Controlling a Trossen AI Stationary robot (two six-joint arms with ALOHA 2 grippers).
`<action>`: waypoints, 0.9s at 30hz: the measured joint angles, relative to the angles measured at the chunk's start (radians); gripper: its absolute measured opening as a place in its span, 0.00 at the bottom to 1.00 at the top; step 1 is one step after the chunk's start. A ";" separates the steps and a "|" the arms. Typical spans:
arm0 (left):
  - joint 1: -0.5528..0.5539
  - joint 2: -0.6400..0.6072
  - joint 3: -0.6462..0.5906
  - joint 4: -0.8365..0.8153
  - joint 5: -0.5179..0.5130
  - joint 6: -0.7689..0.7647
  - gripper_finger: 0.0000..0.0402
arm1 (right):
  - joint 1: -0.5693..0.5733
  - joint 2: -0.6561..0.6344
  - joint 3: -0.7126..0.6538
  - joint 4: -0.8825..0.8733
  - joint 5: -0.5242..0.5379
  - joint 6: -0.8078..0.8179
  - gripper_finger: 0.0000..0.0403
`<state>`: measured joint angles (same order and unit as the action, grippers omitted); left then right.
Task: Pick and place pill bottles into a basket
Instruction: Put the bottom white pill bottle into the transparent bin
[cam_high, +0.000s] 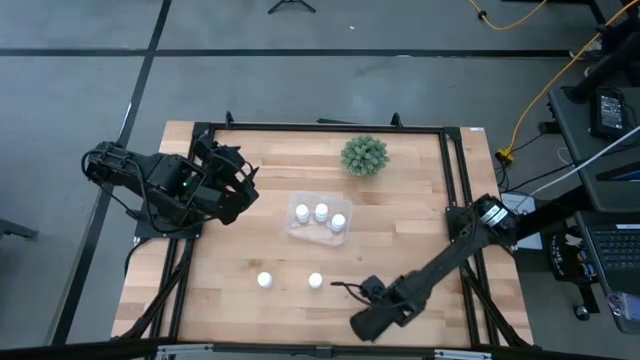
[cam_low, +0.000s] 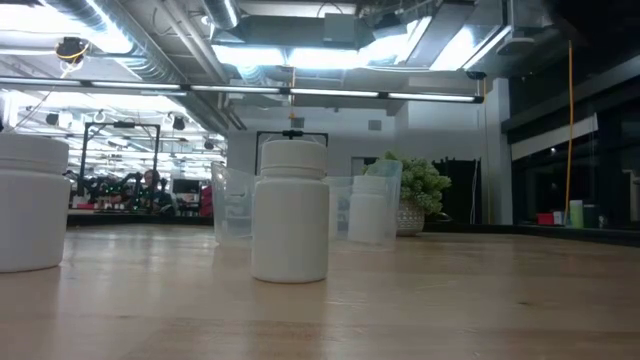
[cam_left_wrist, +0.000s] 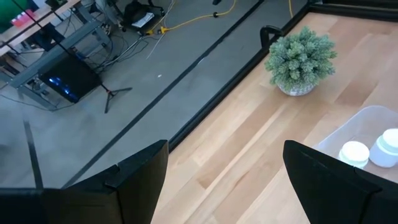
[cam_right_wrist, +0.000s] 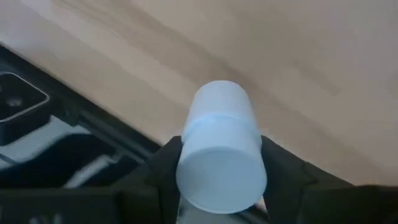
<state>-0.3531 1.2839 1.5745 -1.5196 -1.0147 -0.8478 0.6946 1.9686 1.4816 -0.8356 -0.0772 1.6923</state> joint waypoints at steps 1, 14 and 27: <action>0.000 0.000 0.000 0.001 -0.006 -0.003 0.77 | -0.021 0.000 0.012 -0.025 -0.012 -0.066 0.40; 0.002 0.000 0.000 0.048 -0.005 -0.107 0.77 | -0.374 0.000 0.337 -0.325 -0.043 -1.078 0.40; 0.002 0.037 0.000 0.043 -0.027 -0.229 0.77 | -0.565 0.013 0.490 -0.389 0.032 -1.522 0.40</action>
<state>-0.3508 1.3208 1.5749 -1.4766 -1.0415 -1.0766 0.1294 1.9821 1.9720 -1.2245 -0.0456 0.1706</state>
